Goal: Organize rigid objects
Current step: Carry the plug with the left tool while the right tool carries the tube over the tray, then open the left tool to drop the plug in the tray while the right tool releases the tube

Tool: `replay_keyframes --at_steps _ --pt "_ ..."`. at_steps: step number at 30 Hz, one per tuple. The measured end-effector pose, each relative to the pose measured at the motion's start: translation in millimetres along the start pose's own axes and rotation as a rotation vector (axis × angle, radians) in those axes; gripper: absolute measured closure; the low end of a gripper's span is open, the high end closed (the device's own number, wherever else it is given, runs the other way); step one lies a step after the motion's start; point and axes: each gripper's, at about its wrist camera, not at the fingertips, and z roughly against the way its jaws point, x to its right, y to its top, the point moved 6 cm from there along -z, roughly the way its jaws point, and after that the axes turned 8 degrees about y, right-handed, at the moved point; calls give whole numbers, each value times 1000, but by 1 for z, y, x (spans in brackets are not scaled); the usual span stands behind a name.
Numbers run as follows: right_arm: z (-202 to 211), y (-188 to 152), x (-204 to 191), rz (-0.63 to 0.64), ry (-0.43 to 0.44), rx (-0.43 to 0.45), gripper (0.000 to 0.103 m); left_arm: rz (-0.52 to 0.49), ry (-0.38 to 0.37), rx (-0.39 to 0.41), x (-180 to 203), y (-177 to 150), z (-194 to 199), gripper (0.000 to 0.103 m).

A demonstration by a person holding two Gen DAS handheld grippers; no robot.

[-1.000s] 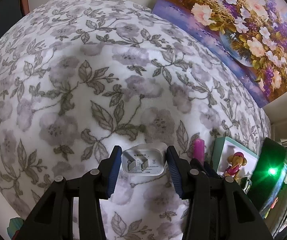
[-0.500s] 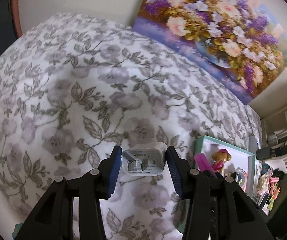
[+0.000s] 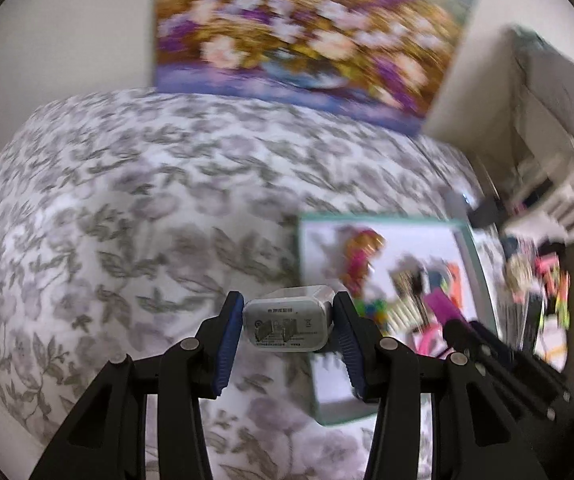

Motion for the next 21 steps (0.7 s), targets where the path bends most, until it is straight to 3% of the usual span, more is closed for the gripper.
replay_keyframes --at_steps 4,9,16,21 --pt "-3 -8 34 -57 -39 -32 84 -82 -41 -48 34 -20 -6 55" --pt "-11 -17 62 -126 -37 -81 84 -114 -63 -111 51 -34 -19 55" --pt "-22 -23 69 -158 -18 -125 84 -136 -33 -175 56 -47 -37 55" --pt "-26 -24 68 -161 6 -138 84 -148 -64 -198 62 -51 -41 55"
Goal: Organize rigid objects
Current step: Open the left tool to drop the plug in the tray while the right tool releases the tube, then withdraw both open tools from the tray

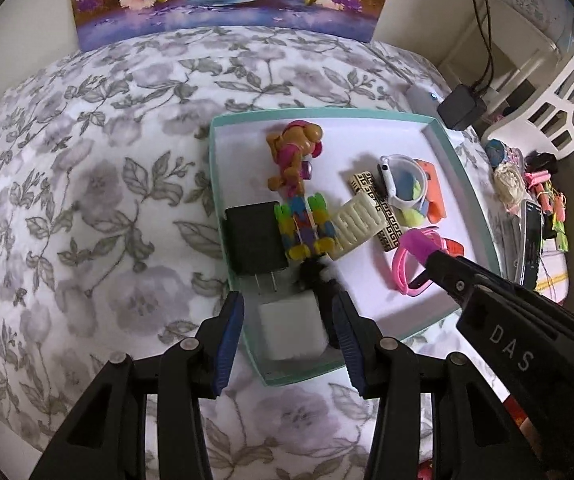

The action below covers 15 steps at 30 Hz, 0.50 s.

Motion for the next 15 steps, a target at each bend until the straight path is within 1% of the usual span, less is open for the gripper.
replay_keyframes --at_steps 3,8,10,15 --pt "-2 -1 1 -11 18 -11 83 0 -2 -13 1 0 -2 55" --pt "-6 -1 1 -8 15 -24 83 12 10 -19 -6 1 -1 54" --pt "-8 -2 2 -11 12 -30 83 21 9 -14 -9 1 1 54" --pt "-9 -3 3 -19 7 -34 83 30 53 18 -22 3 7 54"
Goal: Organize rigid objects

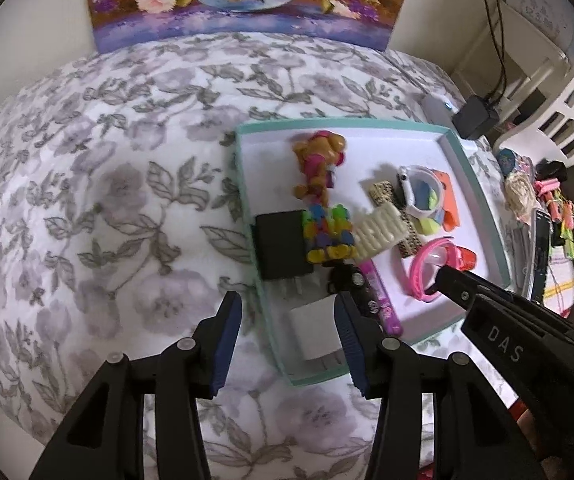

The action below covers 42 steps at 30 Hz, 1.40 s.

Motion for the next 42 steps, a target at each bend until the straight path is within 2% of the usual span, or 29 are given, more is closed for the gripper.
replay_keyframes --at_steps 2,4,5,7,9,11,12,13,15,19,21,22,26,30,34,42 --pt "-1 -1 -1 4 -4 -3 83 19 17 7 -10 -1 1 53" --pt "-3 -3 -3 12 -12 -10 81 41 48 13 -21 -2 2 41" --pt "-5 -5 -5 18 -19 -16 78 59 68 17 -28 -2 2 40" --pt "-9 -10 -9 32 -36 -27 71 89 93 19 -40 -3 1 39" --pt "-11 -14 -14 58 -49 -34 50 119 123 17 -53 -5 -1 39" --pt "-12 -18 -21 83 -64 -26 42 138 154 6 -66 -8 -5 38" --pt "-12 -20 -25 101 -71 -24 42 143 162 1 -69 -10 -7 37" --pt "-12 -21 -27 107 -71 -23 41 147 169 -4 -72 -13 -8 32" --pt "-12 -25 -31 108 -66 -18 28 157 183 -5 -77 -17 -9 19" --pt "-10 -30 -35 104 -46 -4 15 165 199 10 -86 -24 -6 15" --pt "-9 -32 -36 108 -56 3 3 170 204 14 -89 -26 -4 13" --pt "-8 -33 -36 111 -59 7 0 174 205 20 -92 -27 -3 13" --pt "-3 -36 -36 124 -63 16 0 175 220 42 -98 -30 5 13" --pt "5 -38 -36 136 -71 41 0 172 201 75 -100 -33 16 13" --pt "14 -40 -39 154 -82 70 0 155 249 94 -102 -36 24 13" --pt "25 -44 -40 158 -86 104 0 130 266 123 -100 -38 35 13"
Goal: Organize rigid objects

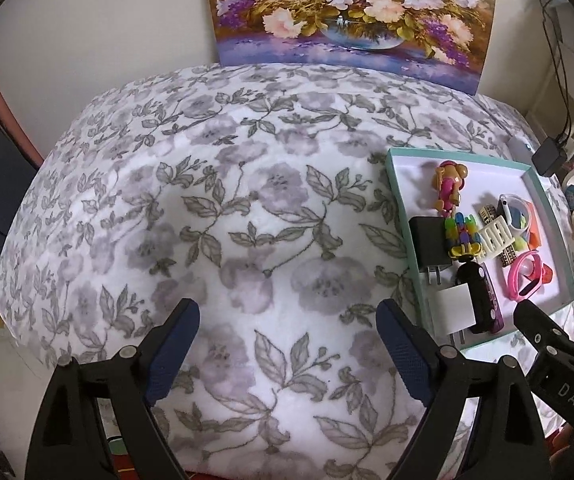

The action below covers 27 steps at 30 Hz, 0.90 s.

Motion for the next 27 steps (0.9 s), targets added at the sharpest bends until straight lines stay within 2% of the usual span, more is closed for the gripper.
replay_keyframes --at_steps 9,27 --pt "2 0 0 5 1 5 0 18 -10 25 -3 2 7 13" --pt "-2 0 -4 33 5 -7 0 27 9 1 -5 2 4 13"
